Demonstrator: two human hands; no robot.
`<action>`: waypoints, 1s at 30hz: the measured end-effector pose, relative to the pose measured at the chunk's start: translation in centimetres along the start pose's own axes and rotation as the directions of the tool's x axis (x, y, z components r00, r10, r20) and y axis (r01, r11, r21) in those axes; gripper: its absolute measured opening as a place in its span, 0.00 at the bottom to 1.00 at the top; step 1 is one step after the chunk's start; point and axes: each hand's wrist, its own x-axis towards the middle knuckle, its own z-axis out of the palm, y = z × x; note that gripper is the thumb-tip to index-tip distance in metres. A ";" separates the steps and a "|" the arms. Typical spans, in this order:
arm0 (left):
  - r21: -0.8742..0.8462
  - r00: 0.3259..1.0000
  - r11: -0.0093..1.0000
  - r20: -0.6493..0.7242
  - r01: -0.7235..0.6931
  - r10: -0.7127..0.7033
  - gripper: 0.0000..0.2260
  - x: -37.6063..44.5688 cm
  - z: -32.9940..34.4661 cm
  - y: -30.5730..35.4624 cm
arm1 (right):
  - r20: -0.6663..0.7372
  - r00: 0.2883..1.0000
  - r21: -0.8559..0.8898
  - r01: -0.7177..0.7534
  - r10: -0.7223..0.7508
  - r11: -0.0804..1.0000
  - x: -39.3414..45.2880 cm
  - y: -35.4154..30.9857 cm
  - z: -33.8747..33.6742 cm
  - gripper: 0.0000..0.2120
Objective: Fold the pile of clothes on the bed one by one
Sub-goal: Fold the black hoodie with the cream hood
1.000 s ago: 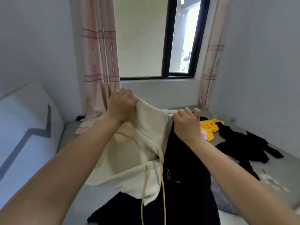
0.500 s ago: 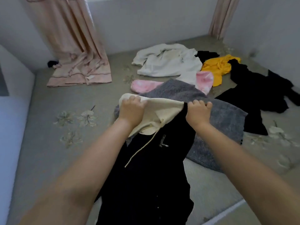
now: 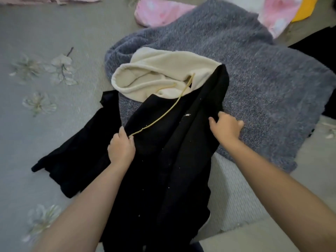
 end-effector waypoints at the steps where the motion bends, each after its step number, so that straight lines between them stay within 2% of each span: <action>1: -0.060 1.000 0.998 -0.011 -0.026 0.025 0.18 0.4 0.0 0.0 | -0.008 1.000 0.029 0.001 -0.001 1.000 -0.2 0.3 0.2 0.12; 4: -0.083 0.976 0.974 -0.061 -0.213 0.208 0.15 -0.6 -0.3 0.2 | 0.003 1.000 -0.049 -0.024 0.024 0.999 -0.7 3.3 -0.4 0.09; 6: -0.059 0.901 0.899 -0.026 -0.433 0.433 0.12 -3.0 -0.2 0.9 | 0.071 0.990 -0.155 -0.105 0.118 0.982 -0.9 6.6 -1.6 0.09; 7: -0.035 0.845 0.847 0.054 -0.531 0.532 0.12 -4.4 0.2 1.5 | 0.105 0.978 -0.206 -0.156 0.181 0.966 -1.1 8.3 -2.3 0.09; 8: -0.007 0.789 0.807 0.201 -0.591 0.580 0.13 -5.9 0.7 2.3 | 0.132 0.961 -0.247 -0.204 0.241 0.947 -1.3 9.9 -3.1 0.08; 11: -0.005 0.639 0.795 0.593 -0.606 0.491 0.16 -8.5 2.1 5.3 | 0.178 0.912 -0.280 -0.313 0.370 0.908 -1.7 12.5 -5.0 0.06; 12: -0.028 0.593 0.803 0.658 -0.595 0.463 0.16 -8.9 2.3 6.1 | 0.184 0.903 -0.296 -0.326 0.388 0.898 -1.8 12.5 -5.2 0.06; 13: -0.047 0.588 0.812 0.666 -0.582 0.460 0.16 -8.9 2.5 6.7 | 0.170 0.908 -0.311 -0.320 0.383 0.895 -1.8 12.4 -5.3 0.05; 14: -0.046 0.637 0.827 0.615 -0.560 0.465 0.16 -8.7 2.4 7.1 | 0.136 0.927 -0.324 -0.292 0.350 0.900 -1.7 12.2 -5.2 0.05; 15: -0.053 0.730 0.852 0.489 -0.521 0.477 0.16 -8.0 2.4 7.4 | 0.092 0.950 -0.329 -0.253 0.297 0.910 -1.5 11.7 -5.0 0.06; 16: -0.082 0.824 0.883 0.327 -0.463 0.462 0.15 -7.2 2.2 7.6 | 0.044 0.972 -0.308 -0.206 0.230 0.929 -1.3 11.0 -4.9 0.09; 17: -0.134 0.891 0.901 0.148 -0.413 0.430 0.14 -6.1 2.0 7.7 | -0.005 0.990 -0.271 -0.140 0.144 0.952 -0.9 10.0 -4.6 0.12; 18: -0.184 0.920 0.905 0.003 -0.384 0.391 0.13 -5.0 1.7 7.9 | -0.043 0.998 -0.239 -0.063 0.054 0.969 -0.2 8.9 -4.3 0.16; 19: -0.211 0.932 0.908 -0.072 -0.361 0.354 0.13 -3.7 1.7 8.1 | -0.066 0.998 -0.216 -0.004 -0.011 0.976 0.4 7.9 -4.1 0.20; 21: -0.206 0.959 0.937 -0.035 -0.282 0.281 0.12 -1.3 2.1 8.7 | -0.078 0.995 -0.184 0.050 -0.066 0.982 1.9 6.6 -3.6 0.25; 24: -0.066 0.963 0.973 0.143 -0.219 0.227 0.14 0.8 3.4 9.3 | -0.032 0.999 -0.194 0.009 -0.015 0.981 4.8 5.9 -3.0 0.28; 25: -0.004 0.958 0.972 0.169 -0.233 0.230 0.16 1.1 4.0 9.2 | -0.018 1.000 -0.201 -0.019 0.016 0.979 5.8 5.9 -3.0 0.26; 27: 0.081 0.959 0.974 0.207 -0.212 0.191 0.22 1.4 5.0 8.6 | -0.047 0.999 -0.183 -0.020 0.012 0.983 7.0 6.3 -2.5 0.16; 28: 0.110 0.964 0.975 0.207 -0.194 0.169 0.21 1.6 5.2 8.3 | -0.087 0.996 -0.160 0.001 -0.015 0.987 7.2 6.6 -2.1 0.11; 30: 0.180 0.972 0.961 0.139 -0.211 0.187 0.12 1.6 5.2 7.7 | -0.157 0.986 -0.132 0.035 -0.056 0.991 6.8 7.1 -1.4 0.10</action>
